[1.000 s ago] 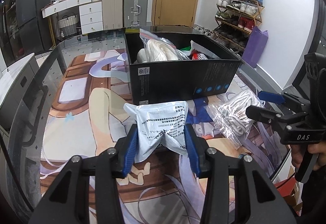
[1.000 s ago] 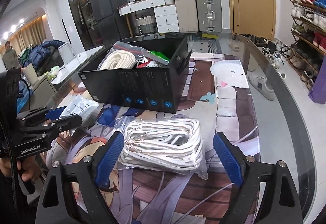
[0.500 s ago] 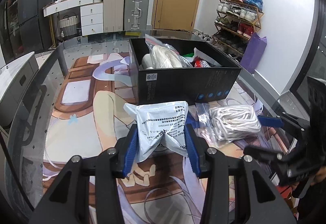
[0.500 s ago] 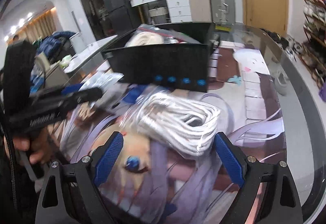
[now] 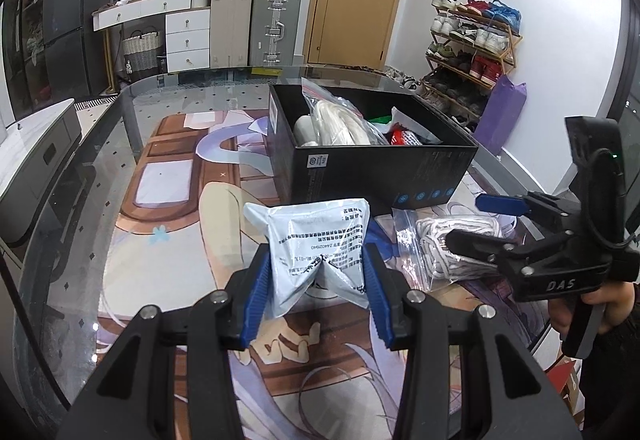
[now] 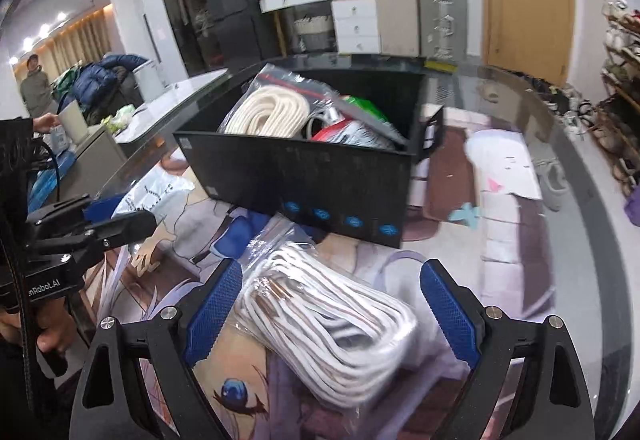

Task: Organize soft objects
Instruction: 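Carry the bagged rope and white packet over the black box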

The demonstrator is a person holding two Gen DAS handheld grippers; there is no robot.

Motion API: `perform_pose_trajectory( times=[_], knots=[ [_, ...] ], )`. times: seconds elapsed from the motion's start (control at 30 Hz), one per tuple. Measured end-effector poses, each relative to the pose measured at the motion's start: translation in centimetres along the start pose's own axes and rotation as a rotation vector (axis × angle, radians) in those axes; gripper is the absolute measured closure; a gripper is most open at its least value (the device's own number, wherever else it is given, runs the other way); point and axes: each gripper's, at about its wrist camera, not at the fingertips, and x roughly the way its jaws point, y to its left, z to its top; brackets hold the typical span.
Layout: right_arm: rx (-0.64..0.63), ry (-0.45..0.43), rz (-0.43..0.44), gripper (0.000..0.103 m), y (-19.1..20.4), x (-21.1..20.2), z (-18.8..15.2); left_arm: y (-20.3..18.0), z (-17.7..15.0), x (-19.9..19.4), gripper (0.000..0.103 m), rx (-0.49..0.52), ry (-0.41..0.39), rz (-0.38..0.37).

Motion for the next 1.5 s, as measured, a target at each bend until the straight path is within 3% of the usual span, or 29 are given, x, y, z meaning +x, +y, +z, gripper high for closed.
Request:
perform_pose_trajectory(
  times=[0.1,0.43,0.5,0.57,0.63,0.77,1.2,1.5],
  knots=[
    [-0.038,0.044,-0.004,0.011,0.5,0.4,-0.4,0.0,0.0,-0.1,0.06,0.001,0.0,-0.003],
    [-0.112,0.058,-0.002,0.011,2.5,-0.7,-3.5,-0.2,-0.1,-0.3,0.06,0.0,-0.01,-0.018],
    [-0.12,0.047,-0.023,0.021,2.8,-0.6,-3.6,-0.4,0.0,-0.5,0.06,0.004,-0.013,-0.021],
    [-0.128,0.035,-0.03,0.039,3.0,-0.8,-3.6,-0.5,0.0,-0.8,0.06,0.005,-0.019,-0.02],
    [-0.126,0.029,-0.015,0.047,3.0,-0.9,-3.6,-0.6,0.2,-1.1,0.06,0.006,-0.025,-0.024],
    [-0.146,0.001,-0.002,0.053,3.3,-1.5,-3.8,-0.6,0.5,-1.7,0.06,0.006,-0.042,-0.031],
    [-0.123,-0.114,0.018,0.056,3.6,-4.9,-3.1,-0.6,2.4,-3.2,0.06,0.011,-0.104,-0.031],
    [-0.036,-0.202,0.002,0.056,2.8,-6.8,-0.9,-1.4,5.0,-3.0,0.059,0.033,-0.13,-0.037]
  ],
)
